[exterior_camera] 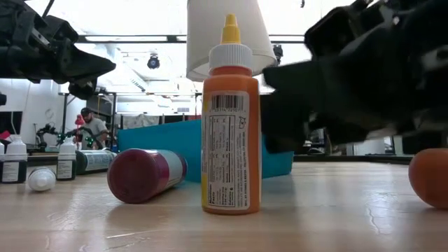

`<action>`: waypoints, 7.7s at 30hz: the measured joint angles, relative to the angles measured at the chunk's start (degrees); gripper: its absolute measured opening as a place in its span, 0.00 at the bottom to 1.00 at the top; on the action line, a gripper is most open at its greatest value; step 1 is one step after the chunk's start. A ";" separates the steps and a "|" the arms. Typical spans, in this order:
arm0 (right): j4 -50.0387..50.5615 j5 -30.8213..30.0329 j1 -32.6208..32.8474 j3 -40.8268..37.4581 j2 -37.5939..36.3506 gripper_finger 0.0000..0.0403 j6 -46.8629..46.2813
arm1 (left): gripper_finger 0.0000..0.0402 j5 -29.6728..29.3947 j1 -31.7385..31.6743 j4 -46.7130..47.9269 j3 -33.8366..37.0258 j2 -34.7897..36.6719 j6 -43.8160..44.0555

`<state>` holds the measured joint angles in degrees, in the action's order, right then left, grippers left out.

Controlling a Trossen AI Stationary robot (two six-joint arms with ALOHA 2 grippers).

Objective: Pick & Place food coloring
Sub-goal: Put the large yellow food coloring bottle into the blue container

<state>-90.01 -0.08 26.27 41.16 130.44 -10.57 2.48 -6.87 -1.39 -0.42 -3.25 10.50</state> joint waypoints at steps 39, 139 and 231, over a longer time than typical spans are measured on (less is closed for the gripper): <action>81.12 0.07 0.06 6.26 -47.41 0.52 -1.88 | 0.00 0.00 0.00 0.00 0.00 -0.02 -0.02; 151.07 5.94 -2.45 78.30 -0.82 0.52 32.04 | 0.00 0.00 0.01 0.00 0.01 -0.33 -0.01; 171.11 -0.11 -25.75 88.90 -12.41 0.26 20.37 | 0.00 0.00 0.00 0.02 0.00 -0.34 -0.01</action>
<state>81.10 -0.19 0.52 130.06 118.04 9.80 2.48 -6.87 -1.37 -0.41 -3.59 10.48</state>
